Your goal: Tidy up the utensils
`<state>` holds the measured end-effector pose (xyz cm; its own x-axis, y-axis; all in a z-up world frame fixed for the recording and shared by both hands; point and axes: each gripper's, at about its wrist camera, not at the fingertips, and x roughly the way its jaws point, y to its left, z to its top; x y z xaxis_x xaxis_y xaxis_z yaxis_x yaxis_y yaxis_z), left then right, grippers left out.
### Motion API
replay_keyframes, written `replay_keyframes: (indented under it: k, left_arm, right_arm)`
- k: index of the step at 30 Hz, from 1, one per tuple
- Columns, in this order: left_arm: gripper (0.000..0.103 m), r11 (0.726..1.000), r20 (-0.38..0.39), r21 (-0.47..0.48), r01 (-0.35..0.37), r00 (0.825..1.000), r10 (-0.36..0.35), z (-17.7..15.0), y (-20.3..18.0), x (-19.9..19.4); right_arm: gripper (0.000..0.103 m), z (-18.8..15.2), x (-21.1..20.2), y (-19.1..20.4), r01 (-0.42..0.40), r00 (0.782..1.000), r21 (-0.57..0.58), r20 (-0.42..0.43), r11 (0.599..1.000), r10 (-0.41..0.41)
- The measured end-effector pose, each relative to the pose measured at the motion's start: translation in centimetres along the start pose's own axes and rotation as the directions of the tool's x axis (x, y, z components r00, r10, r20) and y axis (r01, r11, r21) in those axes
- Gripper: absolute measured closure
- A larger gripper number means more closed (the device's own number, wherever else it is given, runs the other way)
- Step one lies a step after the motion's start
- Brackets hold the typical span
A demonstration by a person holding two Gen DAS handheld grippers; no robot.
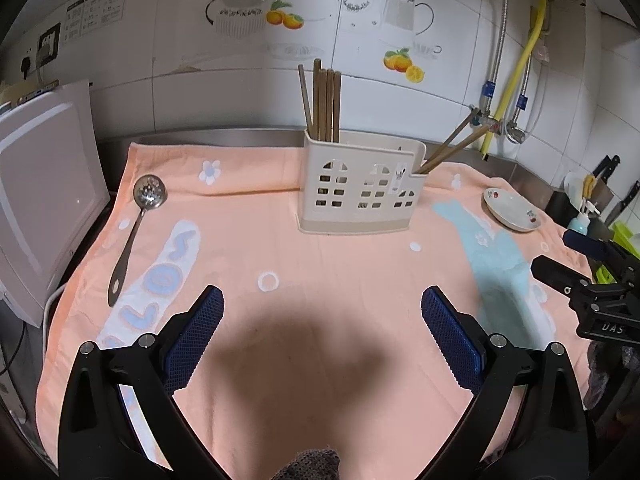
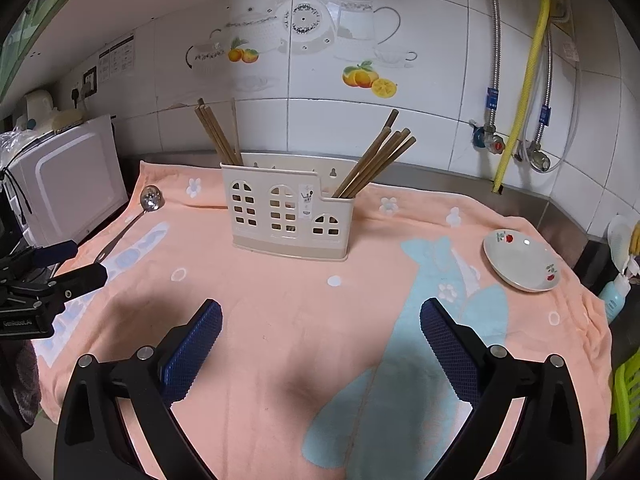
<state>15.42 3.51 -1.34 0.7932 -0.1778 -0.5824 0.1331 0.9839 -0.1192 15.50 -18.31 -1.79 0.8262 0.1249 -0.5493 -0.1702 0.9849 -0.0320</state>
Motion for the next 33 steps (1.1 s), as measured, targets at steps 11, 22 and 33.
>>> replay_keyframes:
  k: [11,22,33]
  left_arm:
    - [0.005,1.000,-0.027,-0.007,-0.001,1.000,0.001,-0.7,0.3,0.3]
    - [0.005,1.000,-0.045,-0.017,-0.005,0.999,0.004,-1.3,0.4,0.5]
    - [0.005,1.000,-0.054,-0.016,-0.010,0.998,0.010,-1.5,0.3,0.6]
  right_arm:
    - [0.007,-0.7,0.6,0.0,-0.012,0.999,0.011,-0.034,1.000,0.012]
    - [0.007,-0.9,0.8,0.1,-0.016,0.999,0.010,-0.040,1.000,0.016]
    - [0.007,-1.1,0.8,0.0,-0.014,0.999,0.012,-0.043,1.000,0.014]
